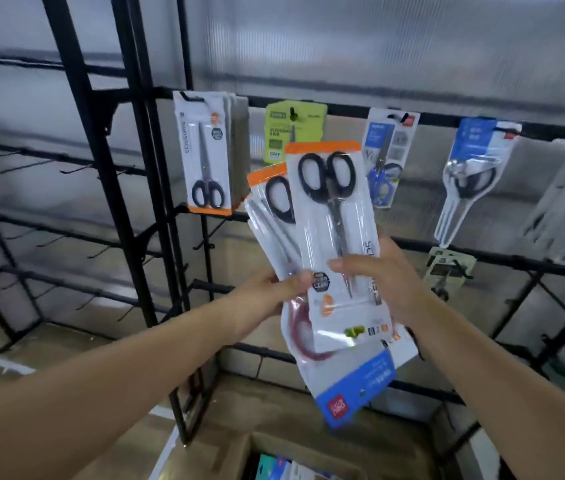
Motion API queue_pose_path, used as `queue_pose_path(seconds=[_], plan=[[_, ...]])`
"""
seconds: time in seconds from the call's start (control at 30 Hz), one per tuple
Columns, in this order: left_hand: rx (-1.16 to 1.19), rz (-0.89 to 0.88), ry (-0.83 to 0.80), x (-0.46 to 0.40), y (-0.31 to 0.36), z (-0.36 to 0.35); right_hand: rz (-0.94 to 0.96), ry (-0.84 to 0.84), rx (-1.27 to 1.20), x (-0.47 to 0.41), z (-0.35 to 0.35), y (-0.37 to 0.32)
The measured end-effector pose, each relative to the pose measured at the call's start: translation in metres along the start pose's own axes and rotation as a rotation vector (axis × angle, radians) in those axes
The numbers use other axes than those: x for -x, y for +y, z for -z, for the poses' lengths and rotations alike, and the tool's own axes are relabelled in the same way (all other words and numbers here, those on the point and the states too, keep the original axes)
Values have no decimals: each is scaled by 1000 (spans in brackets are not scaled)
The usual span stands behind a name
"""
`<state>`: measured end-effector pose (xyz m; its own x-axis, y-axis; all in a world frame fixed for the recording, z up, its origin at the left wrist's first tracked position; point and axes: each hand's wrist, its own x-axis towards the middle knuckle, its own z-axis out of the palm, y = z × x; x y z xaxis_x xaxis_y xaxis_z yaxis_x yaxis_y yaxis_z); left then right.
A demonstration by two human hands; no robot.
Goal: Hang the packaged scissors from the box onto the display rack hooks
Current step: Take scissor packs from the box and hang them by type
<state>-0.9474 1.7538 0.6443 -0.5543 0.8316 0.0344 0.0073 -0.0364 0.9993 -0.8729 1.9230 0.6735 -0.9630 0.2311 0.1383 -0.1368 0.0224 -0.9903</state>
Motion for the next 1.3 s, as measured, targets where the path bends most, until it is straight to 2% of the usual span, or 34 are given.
queue_pose_path(seconds=[0.13,0.23,0.33,0.5,0.73,0.83,0.9,0.97,1.1,1.17,1.3], plan=[[421,-1,43,-7,28,-9,126,87,-61,-10,-18,-18],[534,-2,50,-10,37,-8,191,159,-20,-11,-29,-25],[552,-27,23,-8,41,-8,253,247,11,-10,-32,-26],[496,-15,12,-6,40,-5,325,386,-81,-6,-32,-27],[581,7,14,-6,33,-1,217,375,-102,-8,-25,-32],[559,66,119,-7,35,8,212,376,-47,-5,-10,-34],[484,111,168,-7,38,16,238,310,39,0,3,-34],[410,132,182,-7,39,23,239,130,150,5,16,-33],[300,94,166,-7,34,31,-41,-315,347,11,27,-32],[233,78,168,-5,33,33,-145,-378,461,11,31,-35],[242,51,137,1,30,41,-223,-377,725,10,45,-46]])
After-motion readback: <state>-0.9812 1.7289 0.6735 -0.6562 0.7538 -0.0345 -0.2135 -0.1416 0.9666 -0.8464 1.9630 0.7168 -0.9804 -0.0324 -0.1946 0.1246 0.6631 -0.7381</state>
